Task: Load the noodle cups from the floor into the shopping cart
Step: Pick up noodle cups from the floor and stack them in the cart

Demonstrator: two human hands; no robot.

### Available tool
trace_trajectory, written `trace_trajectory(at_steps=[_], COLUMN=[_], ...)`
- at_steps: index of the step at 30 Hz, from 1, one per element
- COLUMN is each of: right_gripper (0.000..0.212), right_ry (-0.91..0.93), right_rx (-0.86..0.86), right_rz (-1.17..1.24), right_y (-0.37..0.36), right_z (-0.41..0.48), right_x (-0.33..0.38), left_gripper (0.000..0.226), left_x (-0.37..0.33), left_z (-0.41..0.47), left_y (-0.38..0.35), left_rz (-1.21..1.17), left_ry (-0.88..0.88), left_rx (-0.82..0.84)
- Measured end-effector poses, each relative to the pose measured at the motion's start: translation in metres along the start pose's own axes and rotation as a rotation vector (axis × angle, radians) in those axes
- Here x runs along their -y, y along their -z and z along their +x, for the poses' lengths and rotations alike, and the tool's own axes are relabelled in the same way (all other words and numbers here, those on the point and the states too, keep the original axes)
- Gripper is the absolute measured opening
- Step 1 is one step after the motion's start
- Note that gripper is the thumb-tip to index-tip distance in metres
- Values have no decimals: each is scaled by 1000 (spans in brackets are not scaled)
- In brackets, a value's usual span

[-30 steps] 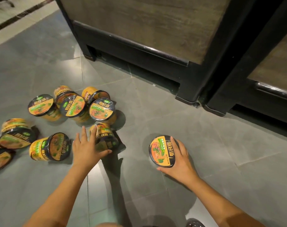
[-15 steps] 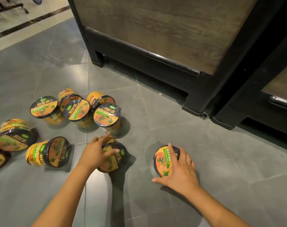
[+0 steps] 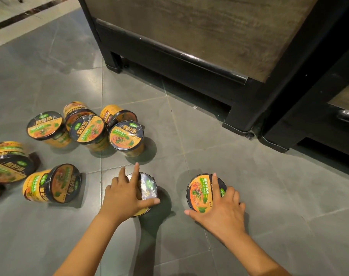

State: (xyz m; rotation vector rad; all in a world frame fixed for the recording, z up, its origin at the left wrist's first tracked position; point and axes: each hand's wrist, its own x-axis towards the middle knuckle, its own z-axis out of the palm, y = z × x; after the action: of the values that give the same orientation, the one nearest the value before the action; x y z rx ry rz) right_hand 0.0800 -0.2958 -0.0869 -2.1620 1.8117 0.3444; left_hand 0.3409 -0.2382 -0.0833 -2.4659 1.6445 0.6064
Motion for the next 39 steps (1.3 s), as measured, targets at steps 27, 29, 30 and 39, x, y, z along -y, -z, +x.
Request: trace_trajectory(at_steps=[27, 29, 30, 39], right_gripper=[125, 124, 123, 118], right_ry=[66, 58, 60, 30], right_rx=[230, 263, 265, 249], right_rz=[162, 181, 191, 318], right_y=[122, 163, 184, 371], right_z=[-46, -64, -74, -171], right_x=[-23, -29, -32, -59], left_gripper=[121, 121, 121, 121], left_x=[-47, -60, -67, -151], left_z=[-97, -120, -131, -216], left_y=[74, 114, 136, 334], left_rz=[-100, -77, -74, -86], left_ry=[101, 109, 109, 47], left_rx=[79, 117, 128, 192])
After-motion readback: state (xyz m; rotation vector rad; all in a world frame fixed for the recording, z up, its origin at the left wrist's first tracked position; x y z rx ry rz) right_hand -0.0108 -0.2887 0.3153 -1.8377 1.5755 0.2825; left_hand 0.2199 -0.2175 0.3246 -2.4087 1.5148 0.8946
